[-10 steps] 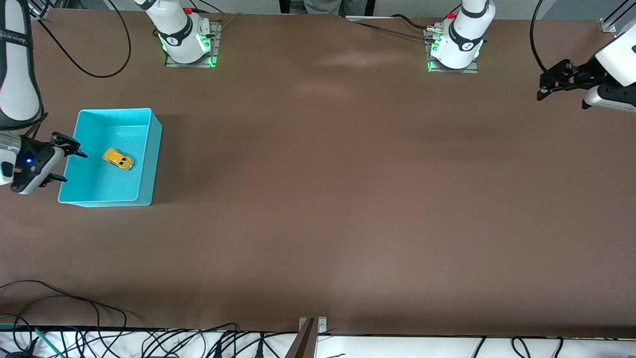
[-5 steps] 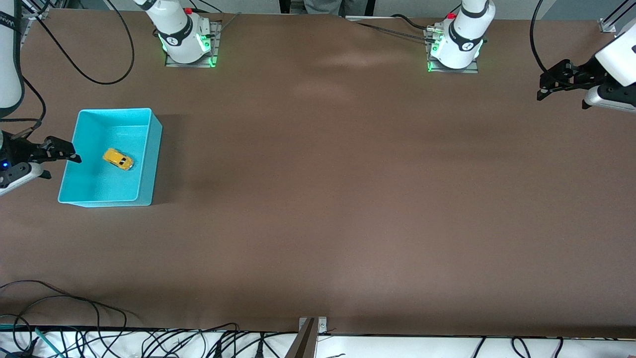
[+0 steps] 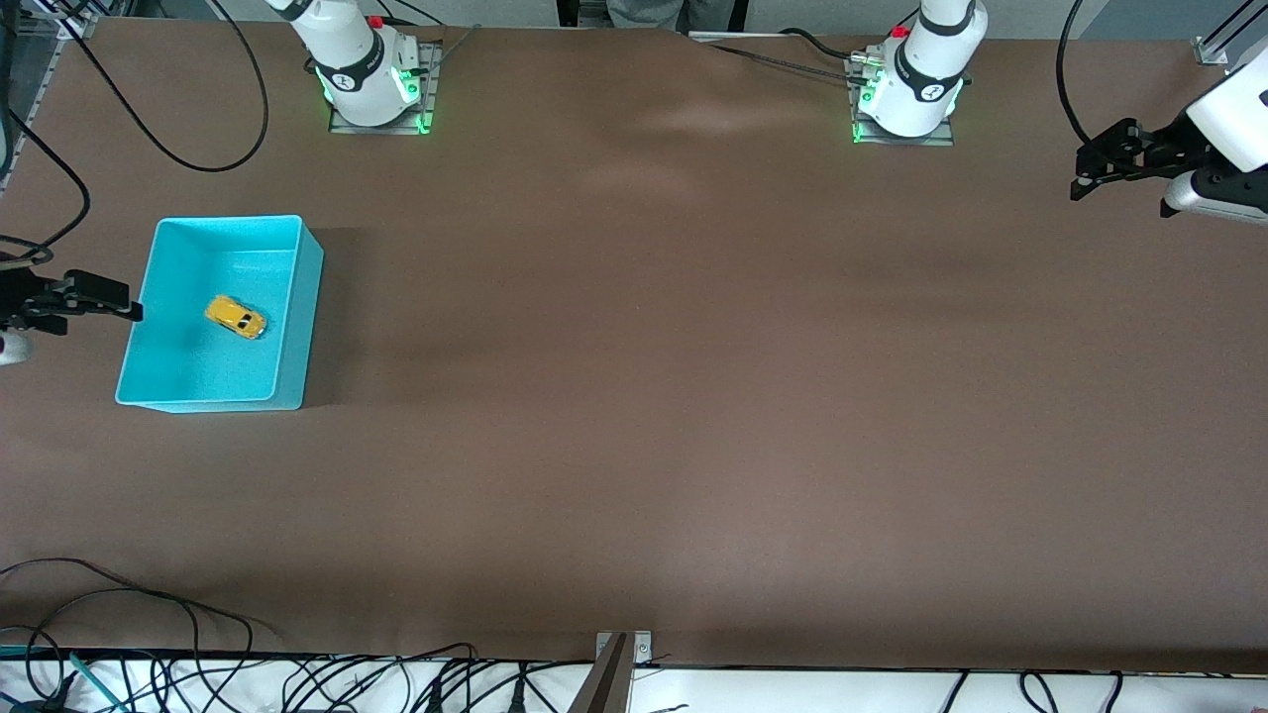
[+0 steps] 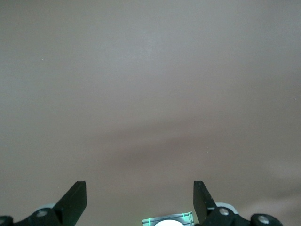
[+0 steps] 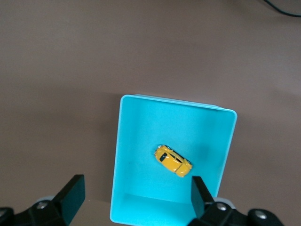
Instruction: Wind up and store yellow beetle car
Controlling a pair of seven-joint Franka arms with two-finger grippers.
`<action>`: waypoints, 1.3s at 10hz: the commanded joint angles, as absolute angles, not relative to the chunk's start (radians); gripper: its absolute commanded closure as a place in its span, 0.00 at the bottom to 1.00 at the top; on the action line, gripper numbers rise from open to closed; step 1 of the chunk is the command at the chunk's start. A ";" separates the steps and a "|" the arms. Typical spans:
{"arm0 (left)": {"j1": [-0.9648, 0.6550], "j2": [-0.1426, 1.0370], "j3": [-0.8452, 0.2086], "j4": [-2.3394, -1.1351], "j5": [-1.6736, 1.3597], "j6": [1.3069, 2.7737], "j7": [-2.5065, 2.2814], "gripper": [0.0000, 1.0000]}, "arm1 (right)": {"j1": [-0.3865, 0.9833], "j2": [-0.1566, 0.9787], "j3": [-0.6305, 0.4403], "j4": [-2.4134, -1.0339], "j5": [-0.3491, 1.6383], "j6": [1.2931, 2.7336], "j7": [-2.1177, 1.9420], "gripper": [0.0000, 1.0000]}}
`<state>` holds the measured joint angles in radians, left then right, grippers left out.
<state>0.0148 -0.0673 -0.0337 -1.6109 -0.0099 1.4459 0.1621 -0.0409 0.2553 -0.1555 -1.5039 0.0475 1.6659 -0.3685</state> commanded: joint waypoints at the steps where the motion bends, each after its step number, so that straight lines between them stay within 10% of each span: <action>1: 0.015 -0.049 -0.034 -1.571 -0.028 1.422 0.152 0.00 | 0.004 0.238 -0.158 -1.489 -0.020 1.644 -0.307 0.00; 13: 0.017 -0.049 -0.034 -1.571 -0.028 1.422 0.153 0.00 | -0.012 0.068 -0.061 -1.598 -0.078 1.628 -0.115 0.00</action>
<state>0.0143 -0.0671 -0.0341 -1.6108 -0.0100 1.4459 0.1621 -0.0049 0.0851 -0.0714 -1.5839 -0.0746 1.6268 -0.1389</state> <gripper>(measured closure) 0.000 0.000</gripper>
